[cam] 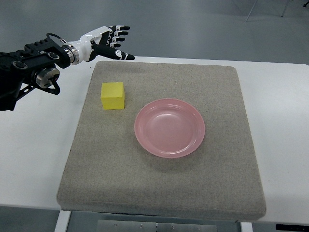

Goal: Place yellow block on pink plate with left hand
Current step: 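Swing the left hand over the yellow cube and lower fingers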

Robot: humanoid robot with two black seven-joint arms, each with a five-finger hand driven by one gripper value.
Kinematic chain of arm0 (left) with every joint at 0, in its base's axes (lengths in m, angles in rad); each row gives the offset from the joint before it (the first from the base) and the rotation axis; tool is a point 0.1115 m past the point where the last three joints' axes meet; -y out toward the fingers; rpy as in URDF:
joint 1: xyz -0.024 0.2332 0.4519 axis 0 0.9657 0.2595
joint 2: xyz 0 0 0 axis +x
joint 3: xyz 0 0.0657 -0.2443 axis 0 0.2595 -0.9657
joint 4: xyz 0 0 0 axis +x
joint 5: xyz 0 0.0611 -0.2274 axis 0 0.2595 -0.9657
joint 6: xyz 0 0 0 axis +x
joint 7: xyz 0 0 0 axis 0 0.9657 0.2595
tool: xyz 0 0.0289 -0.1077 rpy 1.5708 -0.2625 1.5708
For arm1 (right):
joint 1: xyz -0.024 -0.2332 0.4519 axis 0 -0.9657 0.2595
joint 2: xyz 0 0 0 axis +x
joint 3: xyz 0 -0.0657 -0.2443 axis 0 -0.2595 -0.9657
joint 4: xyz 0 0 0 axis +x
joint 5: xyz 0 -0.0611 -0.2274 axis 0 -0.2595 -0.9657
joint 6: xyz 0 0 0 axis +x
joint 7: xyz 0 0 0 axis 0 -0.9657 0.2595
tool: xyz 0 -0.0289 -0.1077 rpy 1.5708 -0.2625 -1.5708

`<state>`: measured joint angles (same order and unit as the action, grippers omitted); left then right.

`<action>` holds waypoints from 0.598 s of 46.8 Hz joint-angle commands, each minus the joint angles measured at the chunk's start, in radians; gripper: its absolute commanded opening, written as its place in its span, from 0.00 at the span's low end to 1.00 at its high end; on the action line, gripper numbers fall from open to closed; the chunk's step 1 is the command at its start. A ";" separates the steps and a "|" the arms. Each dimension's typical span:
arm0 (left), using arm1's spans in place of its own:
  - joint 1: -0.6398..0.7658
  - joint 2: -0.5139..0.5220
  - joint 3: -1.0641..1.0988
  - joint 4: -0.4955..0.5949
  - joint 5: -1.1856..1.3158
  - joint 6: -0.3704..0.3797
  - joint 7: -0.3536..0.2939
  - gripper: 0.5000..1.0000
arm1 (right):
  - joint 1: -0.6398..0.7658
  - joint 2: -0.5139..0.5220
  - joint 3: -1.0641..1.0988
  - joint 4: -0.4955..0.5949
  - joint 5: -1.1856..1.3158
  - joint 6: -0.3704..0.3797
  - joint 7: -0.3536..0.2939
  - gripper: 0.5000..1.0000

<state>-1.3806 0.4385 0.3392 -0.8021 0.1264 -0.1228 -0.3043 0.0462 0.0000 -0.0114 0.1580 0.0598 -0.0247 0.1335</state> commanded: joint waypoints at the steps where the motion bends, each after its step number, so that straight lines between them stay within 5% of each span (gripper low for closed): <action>1: -0.034 0.043 0.027 -0.063 0.113 0.005 -0.001 0.96 | 0.000 0.000 0.001 0.000 0.000 0.000 0.000 0.85; 28: -0.055 0.123 0.024 -0.150 0.745 -0.014 -0.038 0.95 | 0.000 0.000 0.001 0.000 0.000 0.000 0.000 0.85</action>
<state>-1.4302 0.5584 0.3620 -0.9320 0.8328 -0.1327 -0.3357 0.0460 0.0000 -0.0111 0.1580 0.0598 -0.0246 0.1334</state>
